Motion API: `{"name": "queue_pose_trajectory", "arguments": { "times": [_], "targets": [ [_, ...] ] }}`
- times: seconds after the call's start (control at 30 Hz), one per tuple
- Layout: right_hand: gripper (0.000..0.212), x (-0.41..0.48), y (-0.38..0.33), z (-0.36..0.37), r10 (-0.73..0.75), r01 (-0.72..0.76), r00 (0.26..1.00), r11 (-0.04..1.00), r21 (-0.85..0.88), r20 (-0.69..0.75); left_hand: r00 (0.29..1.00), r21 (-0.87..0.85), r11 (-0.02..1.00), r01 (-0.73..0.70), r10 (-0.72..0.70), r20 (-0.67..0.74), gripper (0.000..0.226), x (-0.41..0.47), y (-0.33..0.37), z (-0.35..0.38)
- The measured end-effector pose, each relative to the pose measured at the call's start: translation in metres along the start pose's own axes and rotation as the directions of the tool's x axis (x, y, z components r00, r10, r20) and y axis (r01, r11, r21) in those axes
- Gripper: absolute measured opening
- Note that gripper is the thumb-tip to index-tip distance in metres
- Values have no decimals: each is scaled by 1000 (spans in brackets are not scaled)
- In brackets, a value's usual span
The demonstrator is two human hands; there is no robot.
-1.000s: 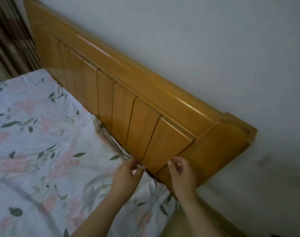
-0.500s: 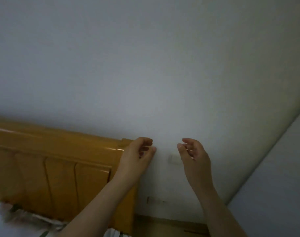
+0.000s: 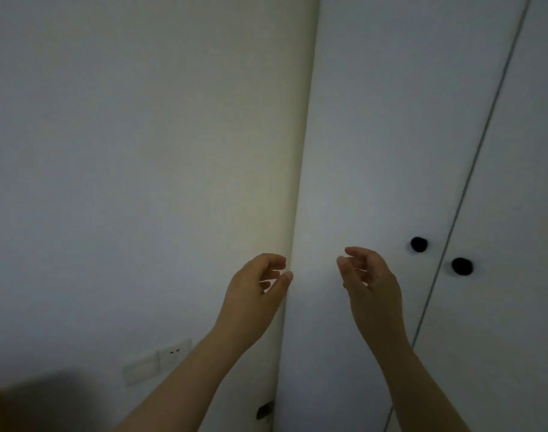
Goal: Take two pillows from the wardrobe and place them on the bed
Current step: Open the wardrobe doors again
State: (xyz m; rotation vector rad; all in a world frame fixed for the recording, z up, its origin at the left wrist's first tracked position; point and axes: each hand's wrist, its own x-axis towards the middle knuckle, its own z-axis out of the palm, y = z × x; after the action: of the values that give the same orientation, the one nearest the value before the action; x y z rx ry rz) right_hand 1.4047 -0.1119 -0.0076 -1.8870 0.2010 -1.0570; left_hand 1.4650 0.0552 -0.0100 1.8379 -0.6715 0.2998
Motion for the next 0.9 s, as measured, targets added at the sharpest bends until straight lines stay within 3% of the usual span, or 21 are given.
{"name": "queue_pose_trajectory", "arguments": {
  "times": [0.4, 0.63, 0.9],
  "targets": [
    [13, 28, 26, -115, -10, -1, 975, 999, -52, -224, 958, -171, 965, -200, 229, 174, 24, 52, 56, 136],
    [16, 25, 18, -130, -42, -5, 936, 991, -135, -349, 919, -313, 909, -275, 344, 193, 21, 73, 71, 169],
    [18, 27, 15, -115, -82, -109, 849, 940, -325, -522, 815, -443, 824, -353, 504, 287, 27, 107, 66, 183]
  ]
}}
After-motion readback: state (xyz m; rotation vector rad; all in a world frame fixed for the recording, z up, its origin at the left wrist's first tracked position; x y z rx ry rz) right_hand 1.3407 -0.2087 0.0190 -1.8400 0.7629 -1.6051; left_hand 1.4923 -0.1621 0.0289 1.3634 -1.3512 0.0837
